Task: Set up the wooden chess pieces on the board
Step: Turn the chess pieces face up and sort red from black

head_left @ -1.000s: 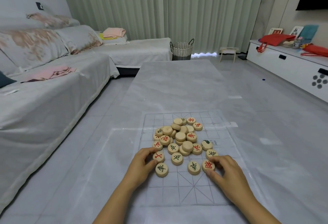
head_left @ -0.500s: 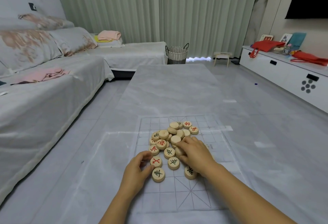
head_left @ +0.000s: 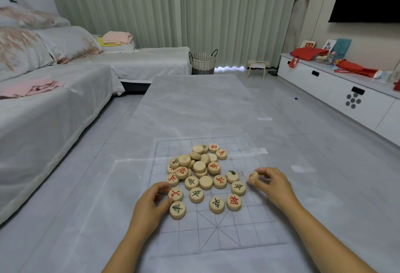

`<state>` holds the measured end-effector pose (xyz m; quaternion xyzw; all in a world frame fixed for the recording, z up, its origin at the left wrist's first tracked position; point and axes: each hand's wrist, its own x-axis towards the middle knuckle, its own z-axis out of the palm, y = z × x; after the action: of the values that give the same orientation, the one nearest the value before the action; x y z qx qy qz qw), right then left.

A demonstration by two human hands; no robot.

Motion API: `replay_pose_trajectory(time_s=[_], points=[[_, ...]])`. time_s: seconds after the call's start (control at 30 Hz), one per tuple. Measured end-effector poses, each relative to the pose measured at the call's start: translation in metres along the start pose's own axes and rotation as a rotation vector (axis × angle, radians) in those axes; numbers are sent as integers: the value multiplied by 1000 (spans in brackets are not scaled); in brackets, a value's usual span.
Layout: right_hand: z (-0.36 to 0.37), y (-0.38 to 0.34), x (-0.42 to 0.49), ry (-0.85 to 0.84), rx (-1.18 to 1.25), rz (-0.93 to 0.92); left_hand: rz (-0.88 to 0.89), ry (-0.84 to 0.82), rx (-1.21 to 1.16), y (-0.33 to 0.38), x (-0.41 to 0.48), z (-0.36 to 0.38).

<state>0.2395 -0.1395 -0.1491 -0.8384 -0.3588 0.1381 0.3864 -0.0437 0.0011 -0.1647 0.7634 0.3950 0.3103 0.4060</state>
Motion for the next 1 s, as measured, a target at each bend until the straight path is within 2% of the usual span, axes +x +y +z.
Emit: replay_pose_trajectory(time_s=[0.2, 0.47, 0.57, 0.67, 0.83, 1.0], points=[[4, 8, -7, 56, -273, -43, 14, 2, 20, 1, -2, 0], [9, -3, -11, 73, -361, -63, -23, -3, 62, -5, 1, 3], [24, -30, -19, 55, -288, -253, -24, -7, 86, -6, 2, 5], [52, -63, -23, -55, -387, -451, -11, -1, 79, -7, 1, 4], [77, -96, -11, -141, -704, -418, -16, 0, 66, -7, 0, 3], [70, -105, -9, -94, -729, -463, -18, 6, 52, -7, 0, 3]])
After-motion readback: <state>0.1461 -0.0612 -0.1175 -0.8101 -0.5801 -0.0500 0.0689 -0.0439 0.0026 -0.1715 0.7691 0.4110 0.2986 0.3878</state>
